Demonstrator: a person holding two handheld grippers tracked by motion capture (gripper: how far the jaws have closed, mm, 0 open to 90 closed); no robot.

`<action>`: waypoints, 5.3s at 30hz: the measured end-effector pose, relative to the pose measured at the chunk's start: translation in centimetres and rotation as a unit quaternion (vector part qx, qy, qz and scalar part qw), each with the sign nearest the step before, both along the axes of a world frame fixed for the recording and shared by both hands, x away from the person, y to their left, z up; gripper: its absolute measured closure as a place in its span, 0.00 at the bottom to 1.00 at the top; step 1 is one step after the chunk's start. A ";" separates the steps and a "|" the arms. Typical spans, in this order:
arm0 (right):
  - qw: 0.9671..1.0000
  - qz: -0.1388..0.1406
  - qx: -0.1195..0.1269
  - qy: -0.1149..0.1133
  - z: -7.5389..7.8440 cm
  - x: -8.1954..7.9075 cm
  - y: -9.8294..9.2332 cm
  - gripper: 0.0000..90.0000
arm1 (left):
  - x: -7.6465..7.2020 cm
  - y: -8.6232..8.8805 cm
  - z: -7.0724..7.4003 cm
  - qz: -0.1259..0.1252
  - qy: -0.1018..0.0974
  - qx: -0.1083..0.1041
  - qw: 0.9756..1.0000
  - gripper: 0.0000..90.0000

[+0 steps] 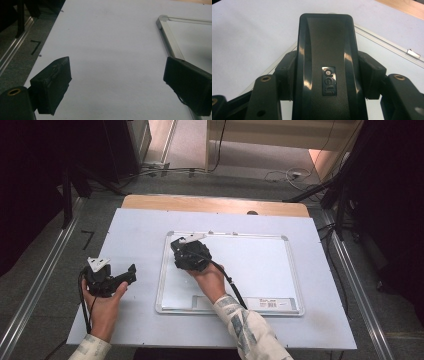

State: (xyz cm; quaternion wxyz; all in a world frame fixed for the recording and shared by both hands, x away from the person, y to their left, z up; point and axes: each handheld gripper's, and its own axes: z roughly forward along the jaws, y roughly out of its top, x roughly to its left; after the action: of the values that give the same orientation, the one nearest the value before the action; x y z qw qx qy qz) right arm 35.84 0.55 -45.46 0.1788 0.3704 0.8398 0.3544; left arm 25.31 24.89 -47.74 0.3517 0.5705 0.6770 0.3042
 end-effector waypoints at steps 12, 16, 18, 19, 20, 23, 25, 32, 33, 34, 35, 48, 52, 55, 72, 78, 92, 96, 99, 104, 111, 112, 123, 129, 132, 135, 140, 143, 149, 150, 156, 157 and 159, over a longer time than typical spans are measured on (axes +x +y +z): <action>1.000 -0.004 0.002 0.003 0.1 0.1 -0.2 0.42 | -0.1 0.1 0.0 0.004 0.000 0.001 1.000 0.09; 1.000 -0.004 0.003 0.002 0.2 0.1 -0.3 0.42 | -0.1 0.1 0.0 0.002 0.001 0.002 1.000 0.09; 1.000 -0.007 0.006 0.004 0.3 0.2 -0.4 0.42 | -0.1 0.1 0.0 0.004 0.001 0.001 1.000 0.09; 1.000 -0.007 0.008 0.004 0.3 0.2 -0.4 0.42 | -0.1 0.1 0.0 0.005 0.001 0.001 1.000 0.09; 1.000 -0.008 0.009 0.005 0.3 0.2 -0.5 0.42 | -0.1 0.1 0.0 0.005 0.001 0.000 1.000 0.09; 1.000 -0.009 0.010 0.004 0.3 0.1 -0.6 0.42 | -0.1 0.1 0.0 0.004 0.001 0.001 1.000 0.09; 1.000 -0.009 0.012 0.003 0.4 0.1 -0.7 0.42 | -0.1 0.1 0.0 0.004 0.001 0.001 1.000 0.09; 1.000 -0.016 0.013 0.001 0.7 0.1 -1.4 0.42 | 0.0 0.0 0.0 0.002 0.000 0.001 1.000 0.09; 1.000 -0.016 0.013 0.000 0.7 0.2 -1.5 0.42 | 0.0 0.0 0.0 0.003 0.000 0.000 1.000 0.09; 1.000 -0.018 0.014 0.000 0.8 0.2 -1.6 0.42 | 0.0 0.0 0.0 0.002 0.000 0.000 1.000 0.09; 1.000 -0.019 0.013 0.000 0.8 0.2 -1.7 0.42 | 0.0 0.0 0.0 0.002 0.000 0.001 1.000 0.09; 0.999 -0.029 0.016 -0.004 0.9 0.2 -2.7 0.42 | 0.1 -0.1 0.0 0.002 0.000 0.001 1.000 0.09; 0.999 -0.033 0.016 -0.004 0.9 0.3 -3.2 0.42 | 0.1 -0.1 0.0 0.002 0.000 0.001 1.000 0.09; 0.999 -0.039 0.015 -0.004 0.9 0.4 -3.6 0.42 | 0.1 -0.1 0.0 0.001 0.001 0.002 1.000 0.09; 0.998 -0.057 0.015 -0.006 0.9 0.8 -5.7 0.42 | 0.2 -0.2 0.0 -0.001 0.001 0.003 1.000 0.09; 0.998 -0.066 0.013 -0.007 0.9 1.1 -6.7 0.42 | 0.2 -0.2 0.0 -0.001 0.002 0.003 1.000 0.09; 0.995 -0.098 0.012 -0.006 0.7 1.5 -9.6 0.42 | 0.3 -0.2 -0.1 -0.001 0.001 0.003 1.000 0.09; 0.994 -0.108 0.012 -0.006 0.7 1.7 -10.6 0.42 | 0.3 -0.3 -0.1 -0.001 0.003 0.004 1.000 0.09; 0.993 -0.118 0.014 -0.005 0.7 1.8 -11.3 0.42 | 0.3 -0.3 -0.1 0.000 0.002 0.003 1.000 0.09; 0.992 -0.126 0.012 -0.006 0.7 2.0 -12.2 0.42 | 0.3 -0.3 -0.1 0.000 0.003 0.003 1.000 0.09; 0.990 -0.139 0.009 -0.006 0.6 2.2 -13.5 0.42 | 0.3 -0.3 -0.2 0.001 0.003 0.003 1.000 0.09; 0.990 -0.141 0.011 -0.006 0.6 2.2 -13.6 0.42 | 0.3 -0.3 -0.2 0.001 0.003 0.003 1.000 0.09; 0.987 -0.161 0.010 -0.007 0.6 2.6 -15.4 0.42 | 0.3 -0.3 -0.2 0.000 0.004 0.004 1.000 0.09; 0.985 -0.173 0.008 -0.005 0.4 2.8 -16.6 0.42 | 0.3 -0.3 -0.2 -0.001 0.006 0.005 1.000 0.09; 0.984 -0.176 0.008 -0.006 0.4 2.8 -17.1 0.42 | 0.4 -0.4 -0.2 -0.001 0.006 0.005 1.000 0.09; 0.984 -0.180 0.009 -0.007 0.5 2.9 -17.5 0.42 | 0.4 -0.4 -0.2 -0.001 0.005 0.005 1.000 0.09; 0.981 -0.193 0.012 -0.004 0.5 3.1 -18.5 0.42 | 0.3 -0.4 -0.2 0.000 0.006 0.005 1.000 0.09; 0.980 -0.199 0.011 -0.004 0.4 3.2 -19.1 0.42 | 0.3 -0.4 -0.2 -0.001 0.006 0.006 1.000 0.09; 0.977 -0.214 0.011 -0.002 0.3 3.6 -20.6 0.42 | 0.3 -0.4 -0.2 0.000 0.006 0.006 1.000 0.09; 0.976 -0.217 0.010 -0.003 0.2 3.6 -20.8 0.42 | 0.3 -0.4 -0.2 0.000 0.006 0.006 1.000 0.09; 0.971 -0.239 0.007 0.001 -0.1 4.1 -22.4 0.42 | 0.3 -0.4 -0.2 0.000 0.006 0.006 1.000 0.09; 0.970 -0.242 0.007 0.000 -0.1 4.1 -22.7 0.42 | 0.3 -0.4 -0.2 0.000 0.005 0.006 1.000 0.09; 0.969 -0.249 0.007 0.001 -0.2 4.3 -23.0 0.42 | 0.3 -0.4 -0.2 0.000 0.006 0.006 1.000 0.09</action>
State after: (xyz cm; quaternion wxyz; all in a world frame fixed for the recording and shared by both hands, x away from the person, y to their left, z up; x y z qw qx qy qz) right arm 40.11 -22.50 -45.65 0.2579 0.5690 0.7190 0.3046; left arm 25.64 24.51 -47.92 0.3443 0.5741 0.6773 0.3052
